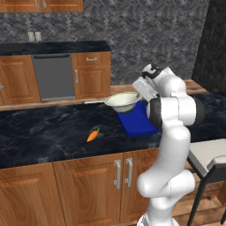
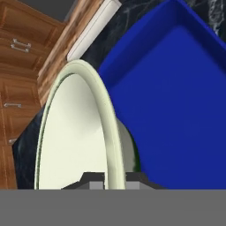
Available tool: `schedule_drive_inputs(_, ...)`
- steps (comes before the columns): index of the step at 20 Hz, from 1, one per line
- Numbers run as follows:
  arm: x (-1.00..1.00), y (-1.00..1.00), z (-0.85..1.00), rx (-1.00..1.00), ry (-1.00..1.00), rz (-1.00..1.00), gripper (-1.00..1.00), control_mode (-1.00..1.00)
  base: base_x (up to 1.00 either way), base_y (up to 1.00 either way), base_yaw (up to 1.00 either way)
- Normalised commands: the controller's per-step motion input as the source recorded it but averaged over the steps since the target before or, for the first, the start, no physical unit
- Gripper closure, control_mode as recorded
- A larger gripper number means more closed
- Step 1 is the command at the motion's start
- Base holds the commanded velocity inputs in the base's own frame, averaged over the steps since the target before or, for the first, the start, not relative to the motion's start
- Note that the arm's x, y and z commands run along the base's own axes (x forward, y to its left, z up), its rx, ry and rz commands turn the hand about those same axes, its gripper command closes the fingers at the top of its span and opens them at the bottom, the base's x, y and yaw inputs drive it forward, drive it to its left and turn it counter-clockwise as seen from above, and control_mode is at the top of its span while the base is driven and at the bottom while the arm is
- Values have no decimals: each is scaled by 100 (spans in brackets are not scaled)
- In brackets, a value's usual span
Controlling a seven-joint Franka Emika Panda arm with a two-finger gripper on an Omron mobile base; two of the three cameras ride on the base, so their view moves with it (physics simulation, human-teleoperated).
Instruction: Place the two vegetables and bowl onto the tray for setting up a vegetable dip station.
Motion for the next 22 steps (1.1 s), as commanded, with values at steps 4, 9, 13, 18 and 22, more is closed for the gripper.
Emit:
schedule_drive_inputs(4, 0, -28, 0, 0, 0, 3, 100, -100, 0, 0, 0)
schedule_drive_inputs(9, 0, -16, -2, 0, 0, 4, 100, -100, 0, 0, 0)
schedule_drive_inputs(13, 4, -5, -6, 0, -2, 1, 100, -100, 0, 0, 0)
schedule_drive_inputs(18, 3, -9, -4, 0, -1, 1, 100, -100, 0, 0, 0)
schedule_drive_inputs(22, 0, -8, -6, 1, -1, 2, 100, -100, 0, 0, 0)
